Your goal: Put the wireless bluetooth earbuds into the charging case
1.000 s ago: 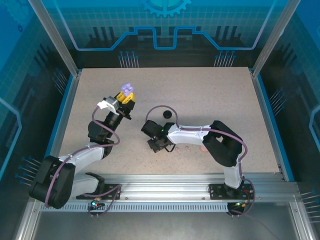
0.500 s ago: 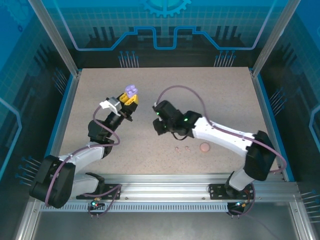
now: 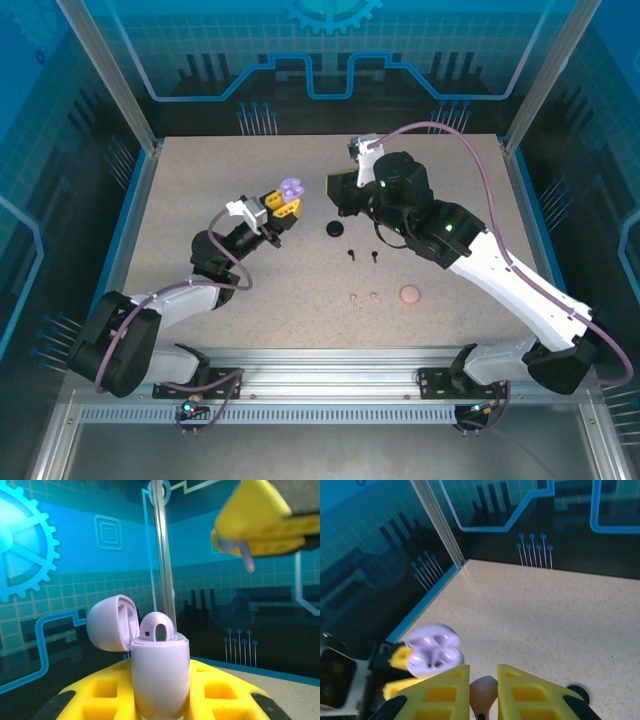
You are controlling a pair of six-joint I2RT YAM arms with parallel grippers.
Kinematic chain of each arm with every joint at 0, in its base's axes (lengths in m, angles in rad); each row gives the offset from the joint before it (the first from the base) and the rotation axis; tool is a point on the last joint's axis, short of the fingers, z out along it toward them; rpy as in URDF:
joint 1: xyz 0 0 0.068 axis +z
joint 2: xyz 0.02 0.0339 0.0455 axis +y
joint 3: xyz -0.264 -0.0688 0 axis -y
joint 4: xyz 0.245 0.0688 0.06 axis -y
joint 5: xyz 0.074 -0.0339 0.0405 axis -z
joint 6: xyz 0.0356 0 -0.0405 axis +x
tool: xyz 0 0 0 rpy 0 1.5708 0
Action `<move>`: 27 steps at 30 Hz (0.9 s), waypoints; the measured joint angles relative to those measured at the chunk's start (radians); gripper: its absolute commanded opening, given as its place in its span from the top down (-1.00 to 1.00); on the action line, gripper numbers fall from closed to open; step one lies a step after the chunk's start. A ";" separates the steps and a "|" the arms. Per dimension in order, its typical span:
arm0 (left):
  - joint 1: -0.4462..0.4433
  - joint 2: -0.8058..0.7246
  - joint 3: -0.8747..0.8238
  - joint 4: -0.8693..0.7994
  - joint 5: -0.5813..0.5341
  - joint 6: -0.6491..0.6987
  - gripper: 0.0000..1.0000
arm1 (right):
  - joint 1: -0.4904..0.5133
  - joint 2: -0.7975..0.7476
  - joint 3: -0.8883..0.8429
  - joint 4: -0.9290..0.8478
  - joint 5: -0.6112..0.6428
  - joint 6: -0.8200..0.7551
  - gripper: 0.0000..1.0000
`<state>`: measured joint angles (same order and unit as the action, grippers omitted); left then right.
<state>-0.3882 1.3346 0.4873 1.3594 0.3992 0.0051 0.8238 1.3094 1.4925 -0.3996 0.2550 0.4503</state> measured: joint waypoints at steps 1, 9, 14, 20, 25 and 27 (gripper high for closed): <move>-0.007 0.006 0.005 0.000 0.004 0.006 1.00 | 0.000 0.000 -0.001 0.019 -0.001 -0.001 0.68; -0.047 0.037 0.034 0.001 0.006 0.053 1.00 | 0.039 -0.001 -0.097 0.233 0.024 -0.008 0.69; -0.051 0.042 0.040 0.001 -0.012 0.072 1.00 | 0.082 0.020 -0.123 0.325 0.092 -0.006 0.69; -0.051 0.045 0.043 0.001 -0.020 0.080 1.00 | 0.091 0.052 -0.127 0.365 0.150 0.001 0.69; -0.051 0.052 0.044 0.001 -0.020 0.081 1.00 | 0.093 0.059 -0.147 0.372 0.174 0.021 0.69; -0.051 0.055 0.045 0.000 -0.021 0.082 1.00 | 0.093 0.059 -0.155 0.374 0.180 0.025 0.70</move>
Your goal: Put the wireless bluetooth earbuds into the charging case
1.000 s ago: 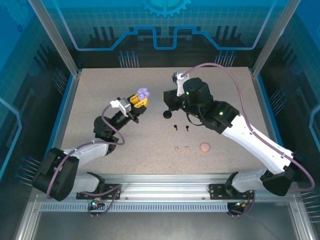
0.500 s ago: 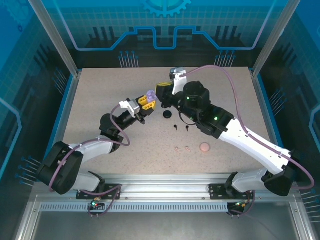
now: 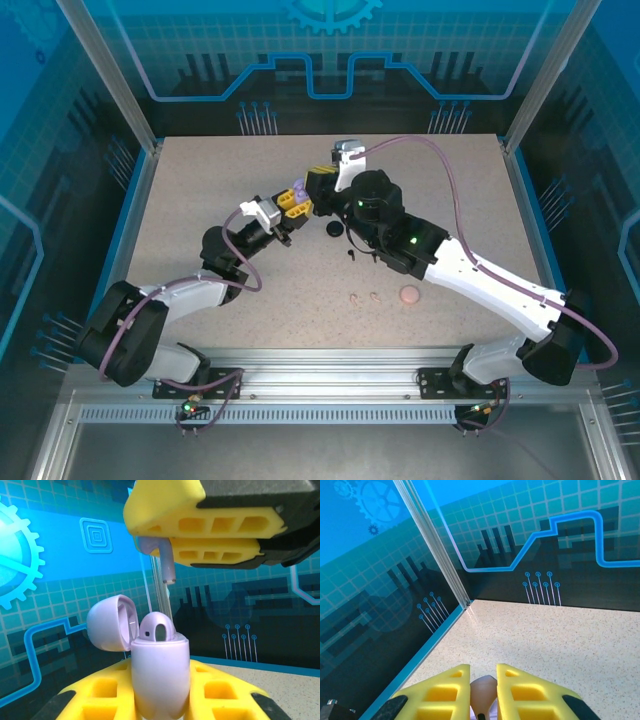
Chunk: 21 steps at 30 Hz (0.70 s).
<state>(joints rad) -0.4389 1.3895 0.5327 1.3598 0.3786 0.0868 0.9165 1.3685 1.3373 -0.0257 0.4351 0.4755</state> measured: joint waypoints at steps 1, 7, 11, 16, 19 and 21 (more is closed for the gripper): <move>0.000 0.000 0.000 0.000 0.000 0.001 1.00 | 0.000 0.000 -0.004 0.001 0.003 0.003 0.69; 0.000 0.000 0.003 0.000 0.000 0.002 1.00 | 0.002 0.000 -0.037 0.008 0.003 0.026 0.70; 0.000 0.001 0.003 -0.001 0.000 0.002 1.00 | 0.004 0.000 -0.053 0.013 0.006 0.037 0.70; 0.000 0.001 0.003 0.000 0.000 0.002 1.00 | 0.006 0.000 -0.053 0.019 0.008 0.045 0.71; 0.000 0.001 0.003 0.000 0.000 0.002 1.00 | 0.006 0.000 -0.053 0.019 0.007 0.047 0.71; 0.000 0.001 0.003 0.000 0.000 0.002 1.00 | 0.006 0.001 -0.053 0.019 0.007 0.048 0.72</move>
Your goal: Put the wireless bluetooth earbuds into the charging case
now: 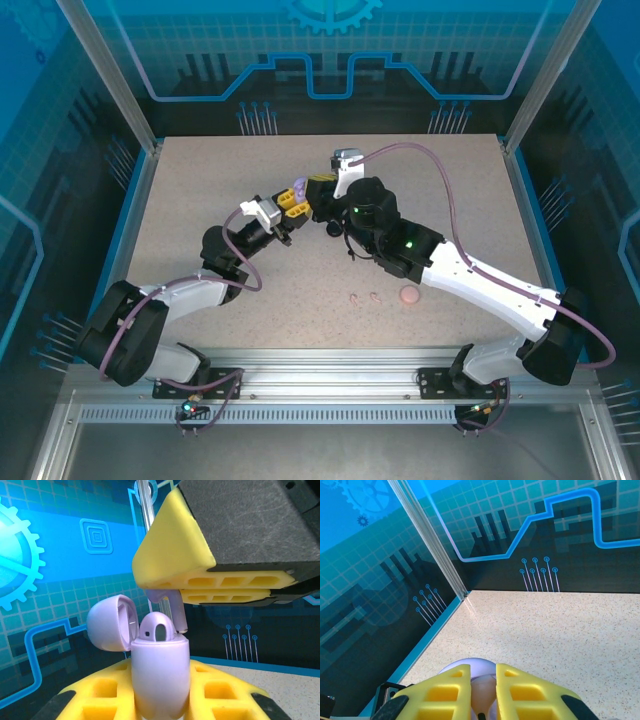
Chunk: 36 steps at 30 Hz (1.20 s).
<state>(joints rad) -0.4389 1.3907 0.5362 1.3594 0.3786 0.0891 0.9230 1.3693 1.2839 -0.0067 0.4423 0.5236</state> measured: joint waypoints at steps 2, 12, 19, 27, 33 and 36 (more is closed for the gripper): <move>0.000 0.000 0.000 0.000 0.000 0.000 1.00 | 0.000 0.002 0.000 0.001 0.000 0.001 0.73; 0.000 0.000 0.000 -0.008 -0.005 0.000 1.00 | -0.003 0.028 0.000 0.024 -0.009 0.027 0.75; 0.000 0.000 0.000 -0.007 -0.014 0.000 1.00 | -0.003 0.030 0.000 0.014 -0.016 0.042 0.75; 0.000 0.000 0.000 -0.006 -0.016 0.000 1.00 | -0.006 0.038 0.015 -0.026 -0.007 0.071 -0.01; 0.000 0.000 0.000 0.000 -0.020 -0.001 1.00 | -0.020 0.041 0.074 -0.074 -0.010 0.078 -0.38; -0.001 0.000 0.000 0.000 -0.020 -0.002 1.00 | -0.037 0.039 0.114 -0.087 -0.023 0.079 -0.42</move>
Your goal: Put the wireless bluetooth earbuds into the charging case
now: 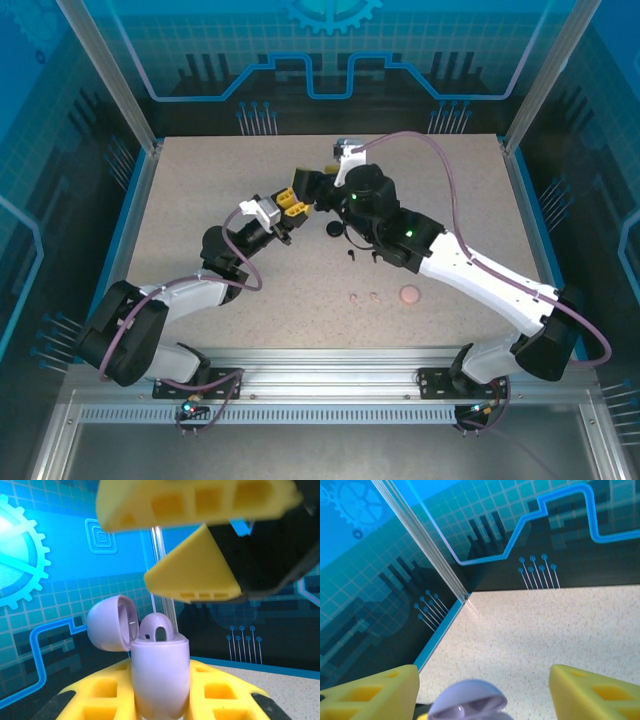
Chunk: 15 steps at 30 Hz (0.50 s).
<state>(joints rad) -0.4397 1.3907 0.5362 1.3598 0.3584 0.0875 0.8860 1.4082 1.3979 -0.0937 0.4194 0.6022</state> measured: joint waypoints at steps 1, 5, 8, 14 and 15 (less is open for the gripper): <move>0.000 0.000 0.000 0.000 0.000 -0.001 1.00 | -0.009 -0.002 0.014 -0.009 -0.009 0.001 -0.42; 0.000 0.000 0.000 0.000 0.000 -0.003 1.00 | -0.058 -0.002 0.084 -0.076 -0.073 0.007 -0.40; 0.000 0.000 0.000 0.000 0.001 -0.003 1.00 | -0.108 0.029 0.182 -0.148 -0.143 0.011 -0.28; 0.000 0.000 0.000 0.000 0.005 -0.011 1.00 | -0.160 0.179 0.401 -0.293 -0.275 -0.003 0.32; 0.000 0.000 0.000 0.000 0.006 -0.011 1.00 | -0.160 0.204 0.428 -0.319 -0.293 -0.007 0.40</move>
<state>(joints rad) -0.4397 1.3907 0.5362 1.3598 0.3645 0.0769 0.7258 1.6127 1.8263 -0.4129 0.1268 0.5953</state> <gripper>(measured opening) 0.222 0.356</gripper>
